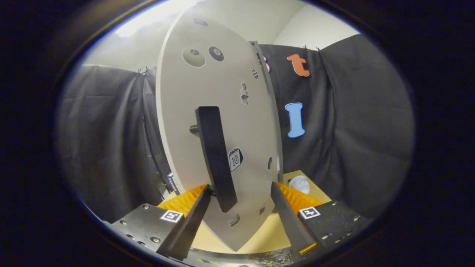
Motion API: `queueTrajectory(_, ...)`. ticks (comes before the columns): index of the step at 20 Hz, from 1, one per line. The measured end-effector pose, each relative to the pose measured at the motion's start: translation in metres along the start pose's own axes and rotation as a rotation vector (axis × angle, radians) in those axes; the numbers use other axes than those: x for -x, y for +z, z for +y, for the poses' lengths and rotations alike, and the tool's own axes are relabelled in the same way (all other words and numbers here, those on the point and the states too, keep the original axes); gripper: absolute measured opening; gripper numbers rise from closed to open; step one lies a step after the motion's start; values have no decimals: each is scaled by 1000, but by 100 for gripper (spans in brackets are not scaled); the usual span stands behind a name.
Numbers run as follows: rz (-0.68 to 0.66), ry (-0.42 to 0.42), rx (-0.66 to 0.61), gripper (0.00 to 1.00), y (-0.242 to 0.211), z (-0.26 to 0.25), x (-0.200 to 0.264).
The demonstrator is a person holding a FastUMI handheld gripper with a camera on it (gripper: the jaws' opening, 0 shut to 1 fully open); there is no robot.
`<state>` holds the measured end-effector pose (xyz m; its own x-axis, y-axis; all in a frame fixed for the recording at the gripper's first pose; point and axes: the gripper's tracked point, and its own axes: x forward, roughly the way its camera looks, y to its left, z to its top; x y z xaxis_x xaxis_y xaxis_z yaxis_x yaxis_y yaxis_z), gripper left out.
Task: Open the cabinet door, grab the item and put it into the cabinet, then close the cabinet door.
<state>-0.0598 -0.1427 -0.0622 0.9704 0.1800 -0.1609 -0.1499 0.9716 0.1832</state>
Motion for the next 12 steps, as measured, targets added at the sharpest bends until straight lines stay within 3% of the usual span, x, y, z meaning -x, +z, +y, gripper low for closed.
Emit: queueTrajectory(12, -2, 223, 29, 100, -7, 98, -106)
